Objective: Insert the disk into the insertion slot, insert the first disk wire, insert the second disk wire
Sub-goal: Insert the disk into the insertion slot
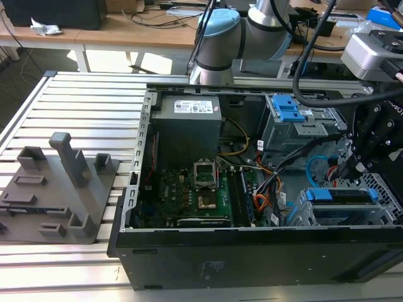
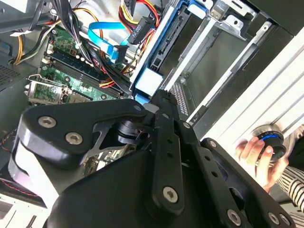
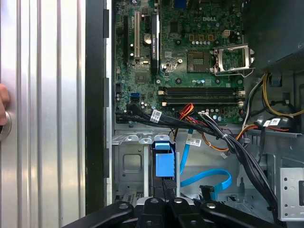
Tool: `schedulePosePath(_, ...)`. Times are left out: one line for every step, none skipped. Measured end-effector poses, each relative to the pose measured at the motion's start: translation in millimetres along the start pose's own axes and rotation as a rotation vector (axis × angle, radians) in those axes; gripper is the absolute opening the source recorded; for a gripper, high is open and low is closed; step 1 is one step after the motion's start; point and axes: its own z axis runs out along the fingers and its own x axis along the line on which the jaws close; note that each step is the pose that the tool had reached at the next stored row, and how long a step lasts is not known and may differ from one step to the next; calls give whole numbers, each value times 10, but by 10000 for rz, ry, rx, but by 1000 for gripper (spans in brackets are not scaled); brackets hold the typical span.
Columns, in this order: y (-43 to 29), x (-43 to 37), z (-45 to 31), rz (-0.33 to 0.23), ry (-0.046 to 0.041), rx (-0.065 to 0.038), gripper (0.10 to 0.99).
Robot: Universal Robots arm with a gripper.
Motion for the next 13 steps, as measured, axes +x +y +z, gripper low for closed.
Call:
schedulePosePath(0,0,0,0,-1,0,106)
schedulePosePath(0,0,0,0,0,0,106)
schedulePosePath(0,0,3,0,-2,0,106)
schedulePosePath(-1,0,11,0,-2,0,106)
schedulePosePath(-1,0,15,0,0,0,106)
schedulePosePath(-1,0,23,-1,-2,0,106)
schedulePosePath(-2,0,38,0,1,0,106)
schedulePosePath(-3,0,62,0,1,0,106)
schedulePosePath(-3,0,68,0,1,0,106)
schedulePosePath(-4,-1,74,0,2,0,106)
schedulePosePath(-4,0,84,0,2,0,106)
schedulePosePath(-5,0,95,0,2,0,106)
schedulePosePath(-5,0,107,-1,1,0,106)
